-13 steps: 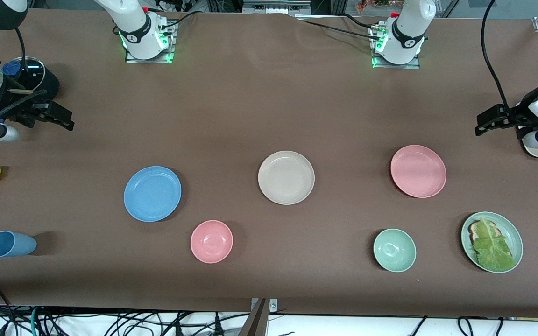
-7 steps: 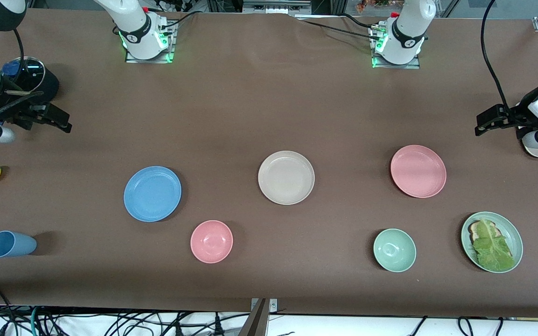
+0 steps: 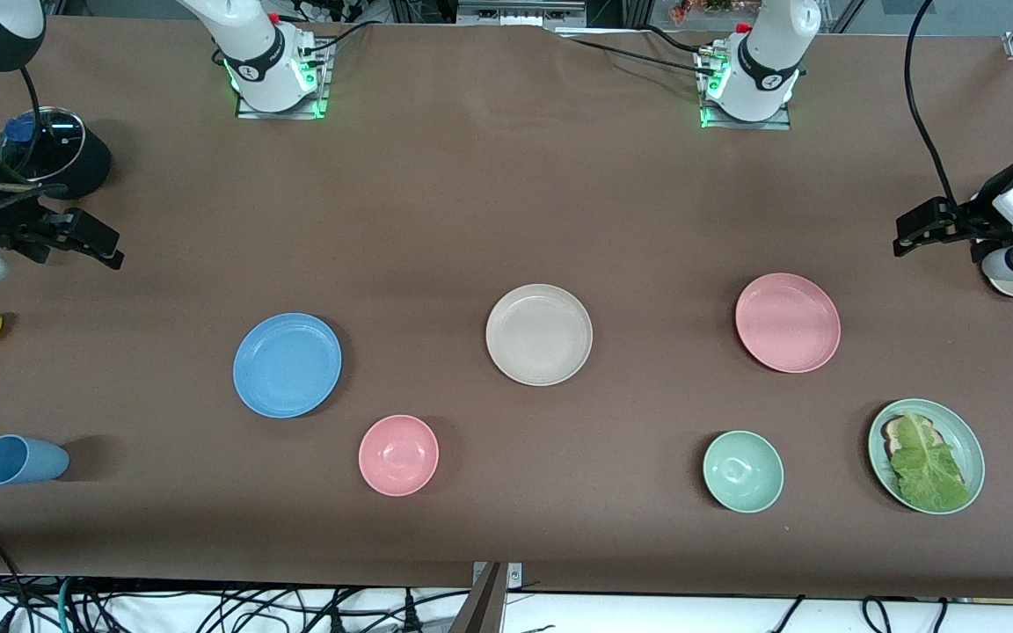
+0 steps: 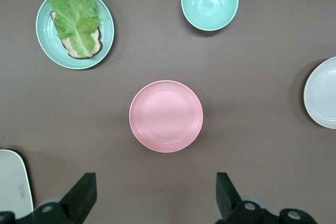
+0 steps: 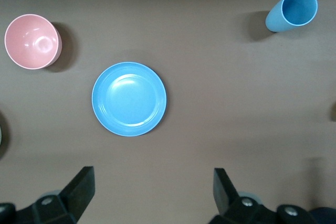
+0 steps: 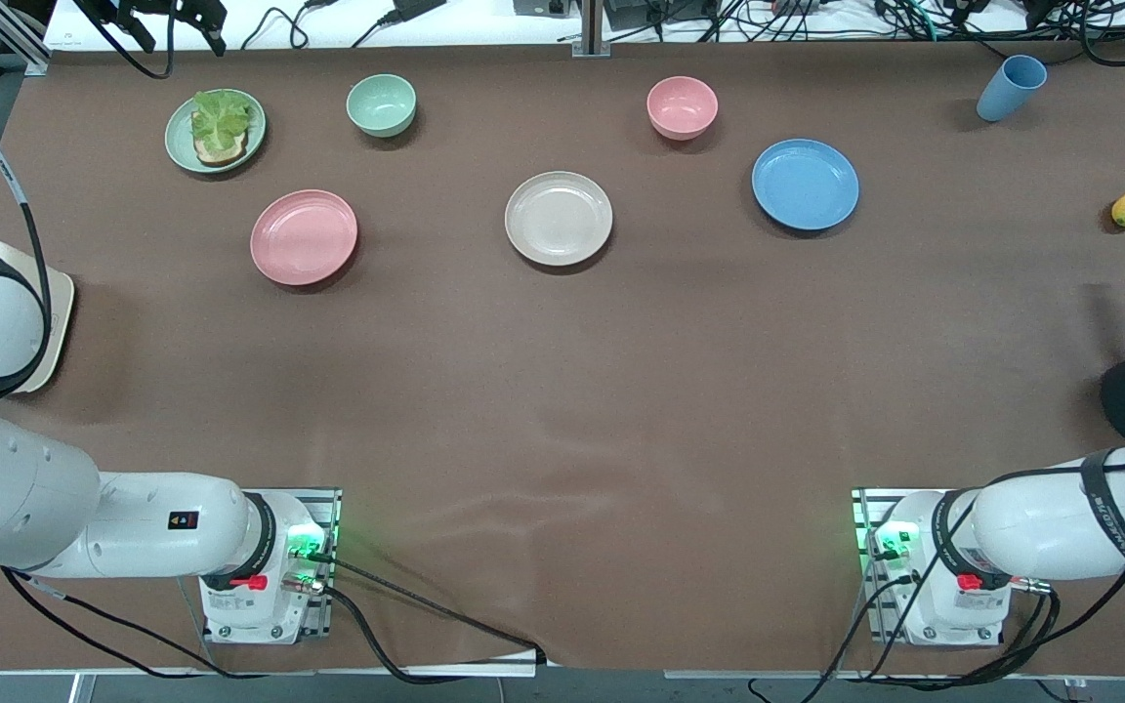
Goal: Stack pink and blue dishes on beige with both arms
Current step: 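Reach the right gripper to the blue plate while the left gripper reaches the pink plate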
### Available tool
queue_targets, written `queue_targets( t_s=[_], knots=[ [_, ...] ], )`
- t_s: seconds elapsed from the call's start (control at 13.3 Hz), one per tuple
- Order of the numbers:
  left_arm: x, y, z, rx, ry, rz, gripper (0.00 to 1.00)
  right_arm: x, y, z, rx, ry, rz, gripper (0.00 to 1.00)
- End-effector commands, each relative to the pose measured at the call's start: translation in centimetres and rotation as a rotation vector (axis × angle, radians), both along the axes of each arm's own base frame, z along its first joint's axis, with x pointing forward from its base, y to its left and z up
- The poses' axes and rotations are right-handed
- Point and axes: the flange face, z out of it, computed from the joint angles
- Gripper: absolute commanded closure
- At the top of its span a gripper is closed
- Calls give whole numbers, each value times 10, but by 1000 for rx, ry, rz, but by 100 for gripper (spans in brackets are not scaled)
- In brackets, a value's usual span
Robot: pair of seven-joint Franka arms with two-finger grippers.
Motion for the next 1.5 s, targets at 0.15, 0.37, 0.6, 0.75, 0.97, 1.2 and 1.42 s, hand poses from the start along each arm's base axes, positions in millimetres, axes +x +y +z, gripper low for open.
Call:
queue_targets(
  t_s=[0.15,0.37,0.6,0.75,0.97,1.2,1.42],
  knots=[
    [4,2,-6,-5,6,-3,0,-2,6,8,12,-8,5,0],
    [7,1,-14,6,21,2,0,-2,10,3,6,6,23,0],
    [18,10,-44,-6,75,9,0,-5,20,-9,-10,63,47,0],
    [23,2,-68,6,116,28,0,-6,21,-12,-11,79,48,0],
    [29,13,-83,-13,144,107,0,4,22,-31,-11,93,47,0],
    [38,29,-125,-8,210,122,0,18,21,-75,-8,117,47,0],
    [52,39,-179,1,258,122,0,19,21,-113,-7,91,46,0]
  ],
)
